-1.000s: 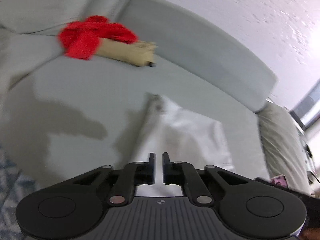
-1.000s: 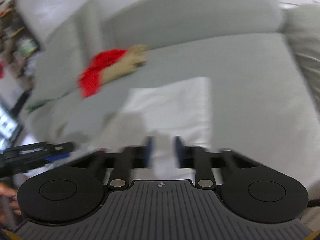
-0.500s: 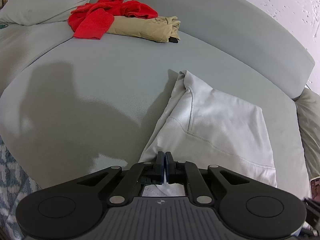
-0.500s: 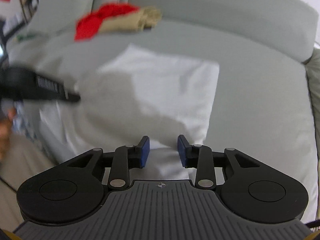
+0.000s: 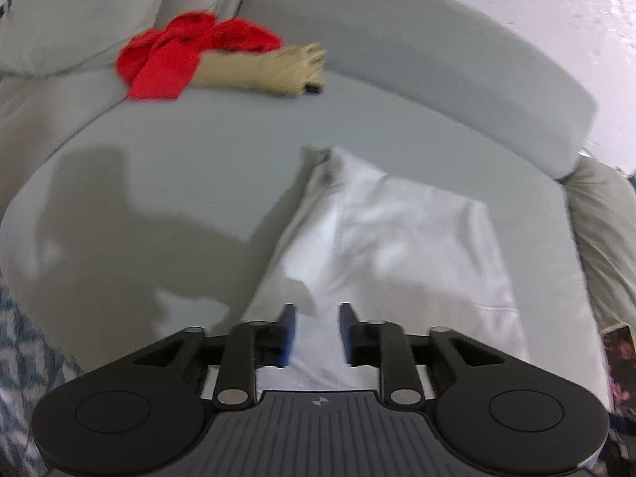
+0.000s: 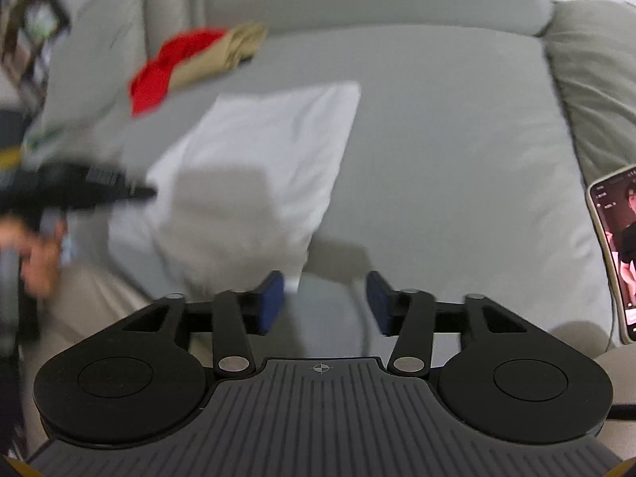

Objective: Fold clothes

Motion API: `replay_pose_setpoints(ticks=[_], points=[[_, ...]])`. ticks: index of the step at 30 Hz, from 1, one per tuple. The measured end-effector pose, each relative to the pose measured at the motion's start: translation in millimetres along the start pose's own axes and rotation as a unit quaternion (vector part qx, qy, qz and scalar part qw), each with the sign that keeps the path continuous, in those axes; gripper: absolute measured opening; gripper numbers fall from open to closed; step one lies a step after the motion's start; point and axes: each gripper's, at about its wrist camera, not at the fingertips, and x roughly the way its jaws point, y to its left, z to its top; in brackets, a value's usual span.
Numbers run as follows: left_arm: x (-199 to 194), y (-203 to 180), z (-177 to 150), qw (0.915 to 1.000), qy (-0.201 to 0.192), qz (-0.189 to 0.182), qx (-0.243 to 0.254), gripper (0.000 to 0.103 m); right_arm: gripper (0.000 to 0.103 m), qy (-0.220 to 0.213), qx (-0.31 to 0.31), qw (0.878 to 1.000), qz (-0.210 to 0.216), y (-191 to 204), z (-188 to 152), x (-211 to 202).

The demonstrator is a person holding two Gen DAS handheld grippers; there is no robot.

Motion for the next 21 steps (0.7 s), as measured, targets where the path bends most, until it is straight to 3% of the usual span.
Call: replay_pose_setpoints(ticks=[6, 8, 11, 12, 13, 14, 16, 19, 21], points=[[-13.0, -27.9, 13.8, 0.9992, -0.026, -0.023, 0.018, 0.039, 0.058, -0.022, 0.066, 0.997, 0.013, -12.6, 12.7, 16.8], [-3.8, -40.5, 26.6, 0.9983, -0.028, -0.042, 0.027, 0.042, 0.059, -0.027, 0.083, 0.996, 0.015, -14.9, 19.2, 25.4], [17.7, -59.1, 47.9, 0.9968, -0.03, -0.043, 0.061, 0.046, 0.058, -0.042, 0.103, 0.994, 0.01, -23.4, 31.8, 29.4], [24.6, -62.5, 52.8, 0.9961, -0.034, -0.038, 0.072, 0.044, 0.058, -0.047, 0.108, 0.993, 0.004, -25.4, 37.0, 32.8], [31.3, -64.4, 56.7, 0.9954, -0.04, -0.037, 0.079, 0.039, 0.048, -0.052, 0.112, 0.992, -0.001, -27.4, 42.2, 36.2], [35.9, -63.3, 57.7, 0.9948, -0.047, -0.042, 0.08, 0.036, 0.028, -0.056, 0.109, 0.992, -0.005, -28.6, 47.5, 40.8], [42.1, -54.5, 52.0, 0.9925, -0.062, -0.076, 0.073, 0.006, 0.013, -0.066, 0.097, 0.993, -0.003, -28.5, 55.0, 49.6], [55.4, -39.1, 40.4, 0.9892, -0.052, -0.117, 0.072, 0.004, 0.012, -0.071, 0.068, 0.995, 0.035, -22.0, 64.9, 68.8], [65.2, -34.6, 38.5, 0.9879, -0.019, -0.132, 0.08, 0.004, 0.012, -0.063, 0.047, 0.994, 0.074, -14.7, 69.0, 85.3]])
